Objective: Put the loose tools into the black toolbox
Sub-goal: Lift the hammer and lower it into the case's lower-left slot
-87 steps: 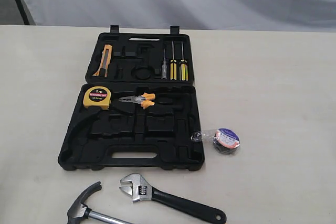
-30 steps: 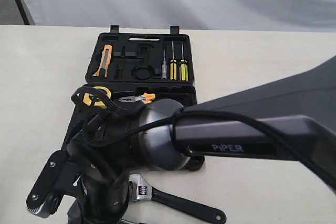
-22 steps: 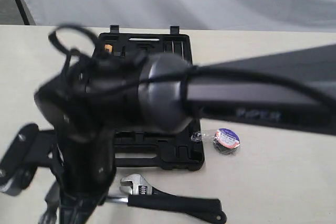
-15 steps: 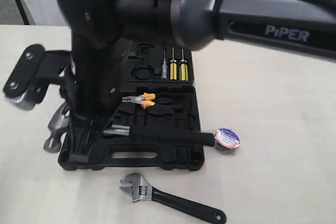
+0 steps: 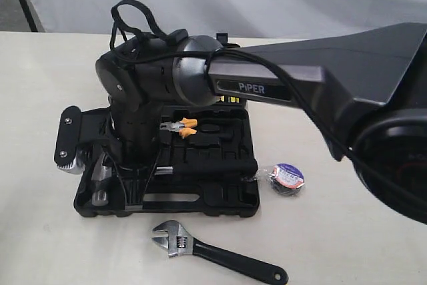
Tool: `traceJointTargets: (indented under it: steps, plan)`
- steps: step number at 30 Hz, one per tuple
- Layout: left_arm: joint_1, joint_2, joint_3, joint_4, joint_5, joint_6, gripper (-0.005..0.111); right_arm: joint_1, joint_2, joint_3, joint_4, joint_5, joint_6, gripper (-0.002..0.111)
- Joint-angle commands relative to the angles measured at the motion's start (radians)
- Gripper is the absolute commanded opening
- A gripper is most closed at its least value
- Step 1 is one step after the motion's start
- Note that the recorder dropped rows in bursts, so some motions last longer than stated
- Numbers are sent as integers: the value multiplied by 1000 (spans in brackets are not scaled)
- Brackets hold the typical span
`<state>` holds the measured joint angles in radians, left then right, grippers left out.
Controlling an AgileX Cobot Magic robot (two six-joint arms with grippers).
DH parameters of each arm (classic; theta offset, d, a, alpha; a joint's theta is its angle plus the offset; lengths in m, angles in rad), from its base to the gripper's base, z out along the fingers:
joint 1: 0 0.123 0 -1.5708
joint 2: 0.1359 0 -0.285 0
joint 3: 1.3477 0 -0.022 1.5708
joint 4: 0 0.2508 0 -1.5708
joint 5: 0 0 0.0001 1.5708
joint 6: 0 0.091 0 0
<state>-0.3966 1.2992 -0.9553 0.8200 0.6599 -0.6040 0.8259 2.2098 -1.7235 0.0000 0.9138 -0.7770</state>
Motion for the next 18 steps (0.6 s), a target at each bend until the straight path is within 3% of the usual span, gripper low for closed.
traceJointTargets:
  steps: [1,6,13,18]
  plan:
    - [3,-8,9,-14,-17,-10,1,-6,3,-7,0,-78,-5,-1]
    - [3,-8,9,-14,-17,-10,1,-6,19,-7,0,-81,54,2]
    - [3,-8,9,-14,-17,-10,1,-7,23,-7,0,-68,110,35]
    - [3,-8,9,-14,-17,-10,1,-7,-13,-9,0,-64,110,48]
